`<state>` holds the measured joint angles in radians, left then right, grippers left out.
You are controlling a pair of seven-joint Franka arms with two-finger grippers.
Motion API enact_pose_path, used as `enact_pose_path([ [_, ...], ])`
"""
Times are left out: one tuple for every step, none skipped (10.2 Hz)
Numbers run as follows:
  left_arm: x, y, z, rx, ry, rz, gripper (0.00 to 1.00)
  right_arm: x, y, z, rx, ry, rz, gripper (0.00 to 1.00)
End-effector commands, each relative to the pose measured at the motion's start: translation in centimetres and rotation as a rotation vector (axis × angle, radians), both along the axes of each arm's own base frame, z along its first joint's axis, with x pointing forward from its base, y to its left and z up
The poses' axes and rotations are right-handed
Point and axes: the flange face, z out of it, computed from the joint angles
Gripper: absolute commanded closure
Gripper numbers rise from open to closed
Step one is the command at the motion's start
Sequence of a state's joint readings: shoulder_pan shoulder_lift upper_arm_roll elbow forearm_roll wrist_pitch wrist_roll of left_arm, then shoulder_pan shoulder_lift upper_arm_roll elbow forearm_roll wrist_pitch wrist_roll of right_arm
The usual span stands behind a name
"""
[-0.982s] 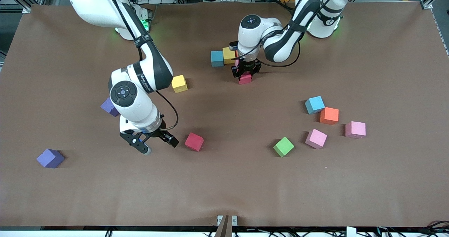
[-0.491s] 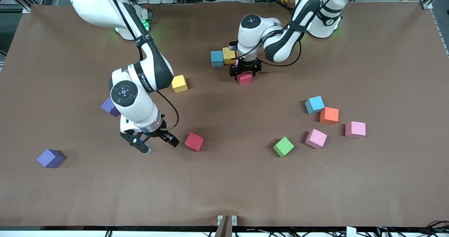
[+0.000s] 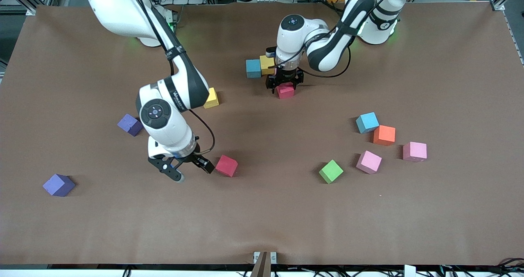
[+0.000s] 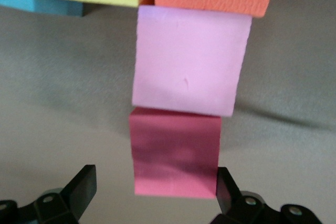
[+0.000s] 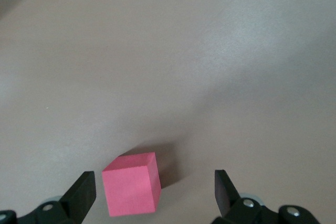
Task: Form number 2 with 11 blocks
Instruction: 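Release the hot pink cube while the right gripper lifts the red cube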
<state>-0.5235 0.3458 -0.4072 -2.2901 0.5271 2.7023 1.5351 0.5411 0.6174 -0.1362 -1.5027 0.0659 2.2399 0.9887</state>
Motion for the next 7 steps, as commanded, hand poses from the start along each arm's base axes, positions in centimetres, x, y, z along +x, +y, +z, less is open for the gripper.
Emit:
enact_pose_path([
  [1.2,0.9,3.7,-0.024,-0.054,0.012,0.0,0.8,1.1,-0.7,-0.011,-0.012,0.021,0.0],
  [2.1,1.5,4.8,-0.013,-0.051,0.049,0.0,0.7,1.4,-1.2,-0.012,-0.007,0.026,0.0],
  [3.4,2.0,6.6,-0.006,-0.065,0.084,0.0,0.5,2.0,-1.8,-0.012,-0.007,0.031,0.0],
  [4.9,2.7,8.0,0.016,-0.064,0.131,0.0,0.6,2.7,-2.0,-0.009,-0.01,0.036,0.0],
  [6.9,3.0,9.9,0.042,-0.058,0.19,0.0,0.5,3.6,-2.5,-0.012,-0.01,0.049,0.0],
  [10.4,4.0,12.9,0.06,-0.035,0.3,0.0,0.4,4.5,-3.2,-0.015,-0.01,0.062,0.0],
  [13.7,4.8,15.8,0.067,-0.009,0.388,0.0,0.5,5.5,-3.7,-0.013,-0.014,0.07,0.0],
])
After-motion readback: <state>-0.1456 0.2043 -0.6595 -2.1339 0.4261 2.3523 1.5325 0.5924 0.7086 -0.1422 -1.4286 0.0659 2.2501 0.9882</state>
